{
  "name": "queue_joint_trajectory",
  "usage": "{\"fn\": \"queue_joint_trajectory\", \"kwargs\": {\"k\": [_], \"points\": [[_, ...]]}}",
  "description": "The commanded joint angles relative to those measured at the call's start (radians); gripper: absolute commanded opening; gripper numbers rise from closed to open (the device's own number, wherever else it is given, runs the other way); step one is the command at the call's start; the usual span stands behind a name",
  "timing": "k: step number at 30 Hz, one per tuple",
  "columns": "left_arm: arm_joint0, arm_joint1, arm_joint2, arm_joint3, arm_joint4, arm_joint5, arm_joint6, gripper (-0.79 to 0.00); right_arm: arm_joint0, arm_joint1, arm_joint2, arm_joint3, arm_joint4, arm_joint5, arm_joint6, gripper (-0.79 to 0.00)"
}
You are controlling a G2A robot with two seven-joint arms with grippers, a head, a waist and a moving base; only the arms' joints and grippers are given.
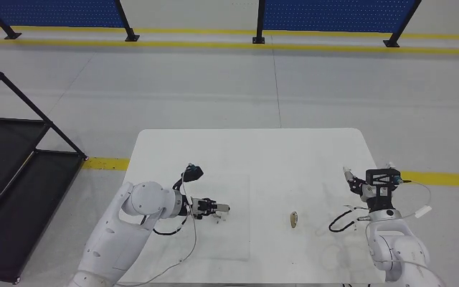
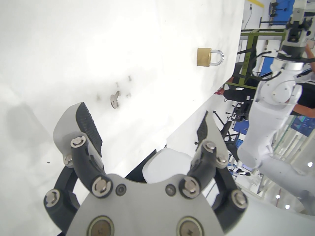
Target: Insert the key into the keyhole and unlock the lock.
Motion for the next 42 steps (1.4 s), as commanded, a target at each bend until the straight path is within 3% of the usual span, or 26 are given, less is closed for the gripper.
{"fn": "queue_joint_trajectory", "kwargs": {"k": [1,9,11,12,13,17,35,42], "points": [[-0.010,0.000,0.008,0.010,-0.005,0.024,0.001,0.000,0.000,0.000,0.000,0.000,0.000,0.000,0.000,0.000],[-0.050,0.001,0.050,0.069,-0.005,0.066,0.020,0.000,0.000,0.000,0.000,0.000,0.000,0.000,0.000,0.000],[-0.055,0.002,0.056,0.075,-0.010,0.067,0.026,-0.083,0.000,0.000,0.000,0.000,0.000,0.000,0.000,0.000],[-0.057,0.003,0.059,0.077,-0.010,0.066,0.028,-0.206,0.000,0.000,0.000,0.000,0.000,0.000,0.000,0.000],[-0.058,0.003,0.062,0.079,-0.008,0.066,0.030,-0.259,0.000,0.000,0.000,0.000,0.000,0.000,0.000,0.000],[-0.063,0.006,0.074,0.083,-0.002,0.068,0.037,-0.403,0.000,0.000,0.000,0.000,0.000,0.000,0.000,0.000],[-0.065,0.018,0.119,0.105,0.004,0.085,0.049,-0.499,0.000,0.000,0.000,0.000,0.000,0.000,0.000,0.000],[-0.068,0.023,0.131,0.118,0.007,0.096,0.055,-0.606,0.000,0.000,0.000,0.000,0.000,0.000,0.000,0.000]]}}
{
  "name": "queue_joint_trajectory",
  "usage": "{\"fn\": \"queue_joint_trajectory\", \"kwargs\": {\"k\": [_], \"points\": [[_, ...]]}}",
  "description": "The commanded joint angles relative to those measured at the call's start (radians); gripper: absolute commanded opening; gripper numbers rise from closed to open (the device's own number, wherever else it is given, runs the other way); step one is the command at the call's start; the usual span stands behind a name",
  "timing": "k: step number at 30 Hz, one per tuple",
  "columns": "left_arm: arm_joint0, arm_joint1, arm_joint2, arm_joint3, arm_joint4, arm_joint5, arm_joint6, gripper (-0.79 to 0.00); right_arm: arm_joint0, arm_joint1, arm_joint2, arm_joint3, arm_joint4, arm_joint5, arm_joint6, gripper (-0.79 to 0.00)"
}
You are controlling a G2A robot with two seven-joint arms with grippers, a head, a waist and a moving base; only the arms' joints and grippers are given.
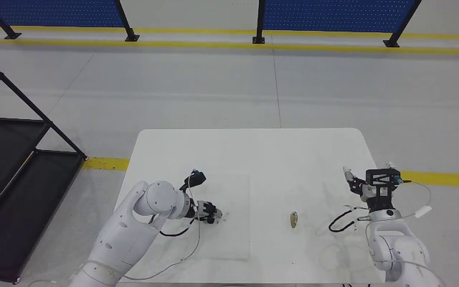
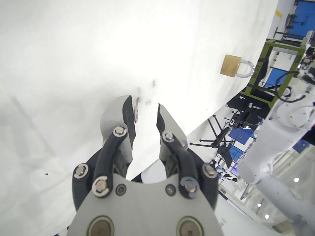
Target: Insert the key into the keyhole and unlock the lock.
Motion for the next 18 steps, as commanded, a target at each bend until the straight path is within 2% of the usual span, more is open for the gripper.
{"fn": "queue_joint_trajectory", "kwargs": {"k": [1,3,5,11,18], "points": [[-0.003,0.001,0.006,0.003,0.005,0.004,0.000,-0.656,0.000,0.000,0.000,0.000,0.000,0.000,0.000,0.000],[-0.006,0.002,0.011,0.004,0.006,0.009,0.002,-0.696,0.000,0.000,0.000,0.000,0.000,0.000,0.000,0.000],[-0.008,0.003,0.014,0.005,0.006,0.011,0.003,-0.785,0.000,0.000,0.000,0.000,0.000,0.000,0.000,0.000],[-0.009,0.009,0.014,-0.011,0.015,0.026,-0.002,-0.785,0.000,0.000,0.000,0.000,0.000,0.000,0.000,0.000],[0.016,0.024,-0.005,-0.095,0.079,0.079,-0.011,-0.785,0.000,0.000,0.000,0.000,0.000,0.000,0.000,0.000]]}}
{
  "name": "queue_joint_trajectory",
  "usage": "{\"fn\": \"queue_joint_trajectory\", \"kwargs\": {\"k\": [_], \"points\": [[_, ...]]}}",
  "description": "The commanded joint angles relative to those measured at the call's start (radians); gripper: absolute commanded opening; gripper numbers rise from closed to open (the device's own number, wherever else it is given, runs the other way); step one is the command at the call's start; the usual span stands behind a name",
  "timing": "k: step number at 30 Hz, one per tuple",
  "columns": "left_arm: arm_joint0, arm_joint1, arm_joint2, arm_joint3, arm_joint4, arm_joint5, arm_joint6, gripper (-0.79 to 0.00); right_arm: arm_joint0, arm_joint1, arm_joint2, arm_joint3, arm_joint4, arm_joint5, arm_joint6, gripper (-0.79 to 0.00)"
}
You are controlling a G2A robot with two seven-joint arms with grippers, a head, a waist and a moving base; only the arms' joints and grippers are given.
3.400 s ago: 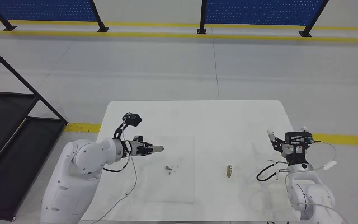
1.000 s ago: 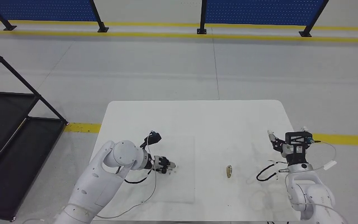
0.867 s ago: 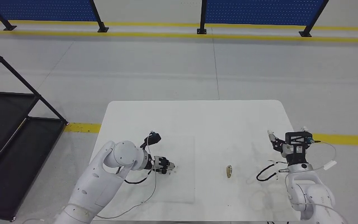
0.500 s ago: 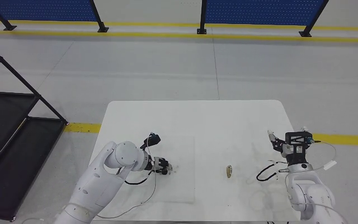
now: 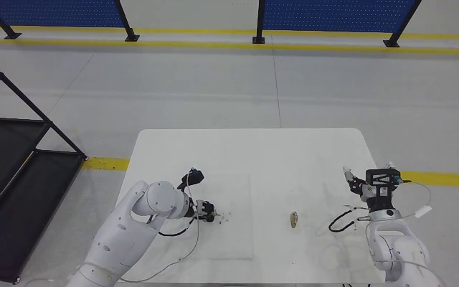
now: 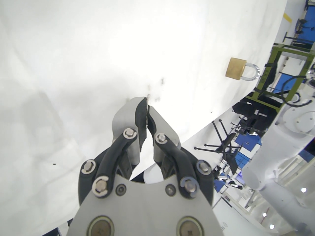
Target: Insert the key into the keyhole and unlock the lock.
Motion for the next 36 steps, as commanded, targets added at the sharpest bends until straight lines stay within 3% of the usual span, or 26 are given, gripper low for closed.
{"fn": "queue_joint_trajectory", "kwargs": {"k": [1,5,9,12,19,24,31,36], "points": [[0.009,0.005,-0.006,-0.029,0.023,0.014,-0.004,-0.785,0.000,0.000,0.000,0.000,0.000,0.000,0.000,0.000],[0.031,0.012,-0.035,-0.079,0.013,0.023,-0.007,-0.785,0.000,0.000,0.000,0.000,0.000,0.000,0.000,0.000],[0.055,0.015,-0.103,-0.084,-0.158,-0.032,-0.037,-0.785,0.000,0.000,0.000,0.000,0.000,0.000,0.000,0.000],[0.072,0.020,-0.169,-0.049,-0.271,-0.102,-0.035,-0.785,0.000,0.000,0.000,0.000,0.000,0.000,0.000,0.000],[0.124,0.027,-0.321,0.081,-0.647,-0.392,-0.108,-0.785,0.000,0.000,0.000,0.000,0.000,0.000,0.000,0.000],[0.144,0.033,-0.392,0.184,-0.827,-0.544,-0.175,-0.785,0.000,0.000,0.000,0.000,0.000,0.000,0.000,0.000],[0.127,0.047,-0.451,0.289,-0.958,-0.642,-0.297,-0.785,0.000,0.000,0.000,0.000,0.000,0.000,0.000,0.000],[0.110,0.057,-0.436,0.315,-1.013,-0.681,-0.297,-0.785,0.000,0.000,0.000,0.000,0.000,0.000,0.000,0.000]]}}
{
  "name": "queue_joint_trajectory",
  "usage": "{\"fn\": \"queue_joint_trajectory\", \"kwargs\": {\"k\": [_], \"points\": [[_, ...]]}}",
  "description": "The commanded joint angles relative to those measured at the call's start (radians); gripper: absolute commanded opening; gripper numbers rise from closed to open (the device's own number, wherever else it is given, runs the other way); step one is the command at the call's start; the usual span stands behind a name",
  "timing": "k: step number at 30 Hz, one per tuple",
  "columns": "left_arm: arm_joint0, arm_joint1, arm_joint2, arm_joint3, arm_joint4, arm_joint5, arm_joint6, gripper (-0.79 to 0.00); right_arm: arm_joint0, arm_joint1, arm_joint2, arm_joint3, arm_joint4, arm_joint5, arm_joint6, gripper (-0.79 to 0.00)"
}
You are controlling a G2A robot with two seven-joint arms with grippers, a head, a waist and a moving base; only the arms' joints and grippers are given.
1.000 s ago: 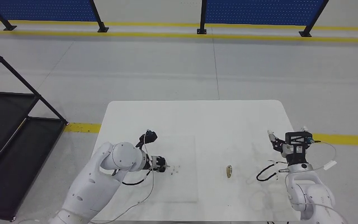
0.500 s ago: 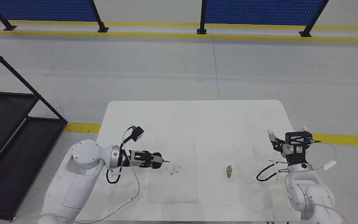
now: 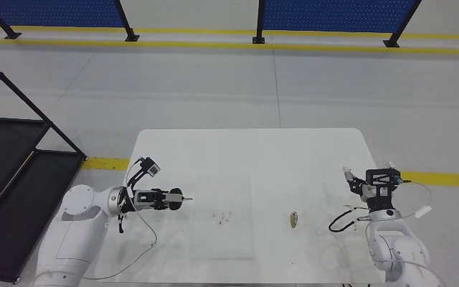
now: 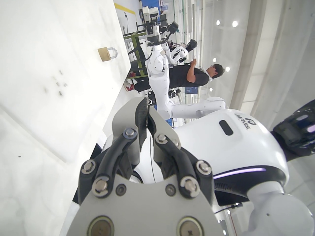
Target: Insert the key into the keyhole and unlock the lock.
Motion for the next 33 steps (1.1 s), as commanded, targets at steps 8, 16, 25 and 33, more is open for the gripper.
{"fn": "queue_joint_trajectory", "kwargs": {"k": [8,16,25,33], "points": [[0.000,0.001,0.001,0.001,-0.002,-0.003,0.000,-0.785,0.000,0.000,0.000,0.000,0.000,0.000,0.000,0.000],[0.000,0.001,0.001,0.001,-0.002,-0.003,0.000,-0.785,0.006,0.004,-0.001,-0.069,-0.098,-0.012,0.053,0.000],[0.000,0.001,0.001,0.001,-0.002,-0.003,0.000,-0.785,0.070,0.002,-0.152,-0.226,-0.368,-0.087,0.366,0.000],[0.000,0.001,0.001,0.001,-0.002,-0.003,0.000,-0.785,0.128,-0.013,-0.289,-0.260,-0.329,-0.201,0.754,0.000]]}}
